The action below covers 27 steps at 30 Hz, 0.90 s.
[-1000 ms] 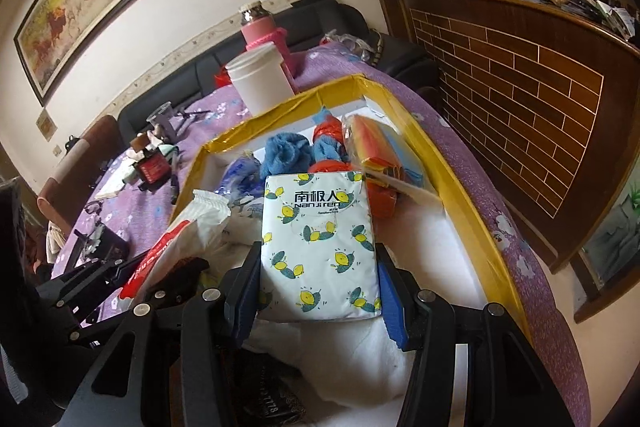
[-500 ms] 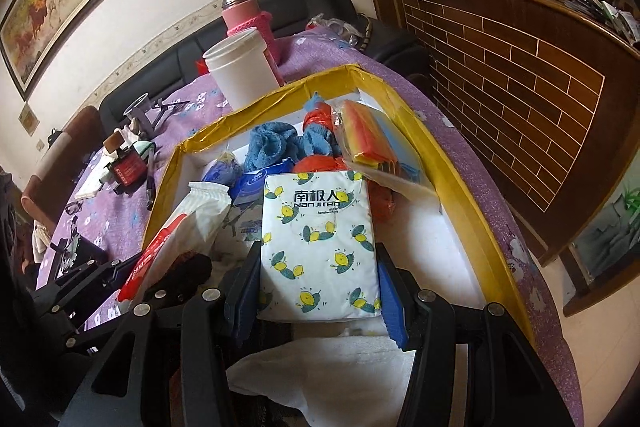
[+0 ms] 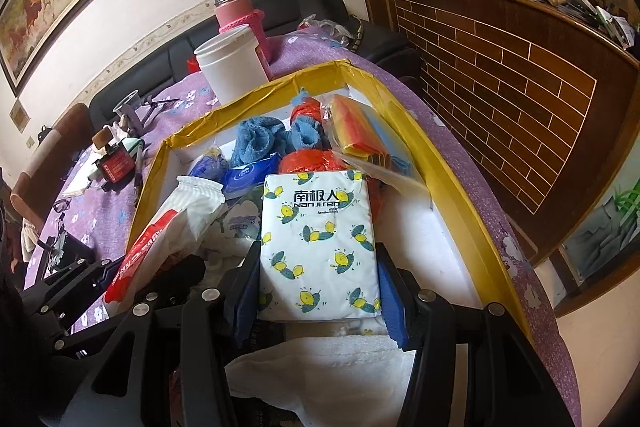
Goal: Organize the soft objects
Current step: 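Carry the wet-wipe pack and patterned tissue pack over the yellow tray, then open both grippers to drop the wet-wipe and tissue packs into tray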
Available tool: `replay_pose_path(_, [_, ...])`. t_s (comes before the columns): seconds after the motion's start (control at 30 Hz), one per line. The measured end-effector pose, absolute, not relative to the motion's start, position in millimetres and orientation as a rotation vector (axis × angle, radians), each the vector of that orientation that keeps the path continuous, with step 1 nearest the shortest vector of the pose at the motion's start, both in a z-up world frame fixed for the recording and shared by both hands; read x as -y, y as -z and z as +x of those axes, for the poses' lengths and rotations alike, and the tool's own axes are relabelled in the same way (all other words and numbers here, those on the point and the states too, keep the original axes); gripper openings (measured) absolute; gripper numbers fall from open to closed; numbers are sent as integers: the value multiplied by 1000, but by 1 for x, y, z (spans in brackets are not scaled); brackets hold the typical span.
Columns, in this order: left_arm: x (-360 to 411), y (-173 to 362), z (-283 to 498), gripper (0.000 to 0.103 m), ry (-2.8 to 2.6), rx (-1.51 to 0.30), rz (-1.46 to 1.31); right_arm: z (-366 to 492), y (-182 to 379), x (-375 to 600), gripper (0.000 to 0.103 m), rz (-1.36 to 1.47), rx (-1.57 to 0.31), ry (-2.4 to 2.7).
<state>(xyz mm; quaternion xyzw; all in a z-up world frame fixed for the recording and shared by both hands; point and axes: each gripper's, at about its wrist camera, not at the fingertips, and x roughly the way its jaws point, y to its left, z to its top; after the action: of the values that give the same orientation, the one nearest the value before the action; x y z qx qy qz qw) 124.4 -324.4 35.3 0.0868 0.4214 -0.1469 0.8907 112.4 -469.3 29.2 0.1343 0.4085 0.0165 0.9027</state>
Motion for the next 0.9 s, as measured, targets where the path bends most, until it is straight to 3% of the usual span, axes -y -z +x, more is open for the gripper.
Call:
replay_pose_path(0.23, [329,-34,126,38,274,-890,219,117,-28,466,57,251,-881,-20])
replay_pose_path(0.47, [326,-37,123,64,277,-881,214,117,-32,463,59,221,-888,-7])
replay_pose_path(0.67, [325,-42,116,74,269,-850,218,113,-35,464,61,236,-872,-26])
replay_pose_path(0.9, [327,-45,110,77,273,-836,228,106,-43,461,68,239,-848,-40])
